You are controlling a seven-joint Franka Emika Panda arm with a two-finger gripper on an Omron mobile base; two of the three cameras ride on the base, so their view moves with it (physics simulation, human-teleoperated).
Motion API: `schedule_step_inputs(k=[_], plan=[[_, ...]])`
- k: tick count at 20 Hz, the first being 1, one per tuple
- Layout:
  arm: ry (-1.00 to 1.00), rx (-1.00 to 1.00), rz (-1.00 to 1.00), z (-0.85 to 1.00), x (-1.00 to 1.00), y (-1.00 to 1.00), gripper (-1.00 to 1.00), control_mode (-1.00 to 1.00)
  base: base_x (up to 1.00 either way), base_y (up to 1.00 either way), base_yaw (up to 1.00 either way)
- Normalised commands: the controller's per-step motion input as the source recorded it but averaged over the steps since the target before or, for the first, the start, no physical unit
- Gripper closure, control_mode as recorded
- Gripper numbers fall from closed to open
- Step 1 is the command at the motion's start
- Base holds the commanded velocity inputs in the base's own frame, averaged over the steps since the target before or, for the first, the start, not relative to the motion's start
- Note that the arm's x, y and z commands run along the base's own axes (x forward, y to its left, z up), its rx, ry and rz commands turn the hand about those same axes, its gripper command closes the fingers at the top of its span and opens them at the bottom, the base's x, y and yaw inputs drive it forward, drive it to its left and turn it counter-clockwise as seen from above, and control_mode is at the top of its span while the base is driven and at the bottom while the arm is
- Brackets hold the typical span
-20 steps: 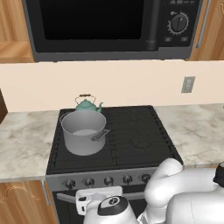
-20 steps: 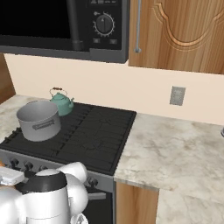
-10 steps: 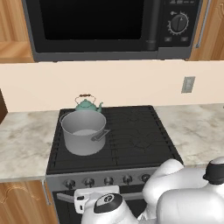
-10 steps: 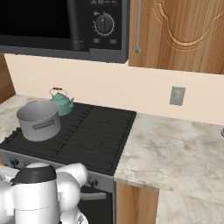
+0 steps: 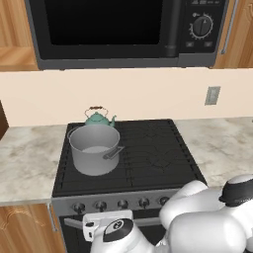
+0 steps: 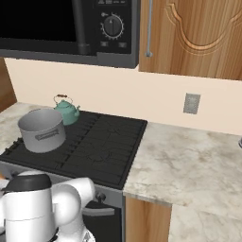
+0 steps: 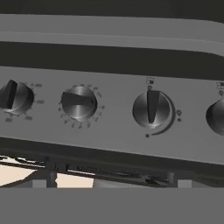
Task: Pick the kettle from the cabinet and place it on a stove burner. Then pick the pot from the counter and place it on another stove burner. Finally, turn both burners on.
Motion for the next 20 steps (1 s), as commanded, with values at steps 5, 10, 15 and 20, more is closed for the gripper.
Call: schedule_step_inputs(k=[5,10,15,20], plan=[[-0.04,0.0,0.0,-0.09,0.13,0.01,-1.0,-1.0,0.0,0.0,0.0],[-0.03,0.0,0.0,-0.17,0.12,0.08,-1.0,-1.0,0.0,0.0,0.0],[-0.02,0.0,0.0,-0.2,0.12,0.1,-1.0,-1.0,0.0,0.0,0.0],[-0.02,0.0,0.0,-0.17,0.13,0.14,-1.0,-1.0,0.0,0.0,0.0]])
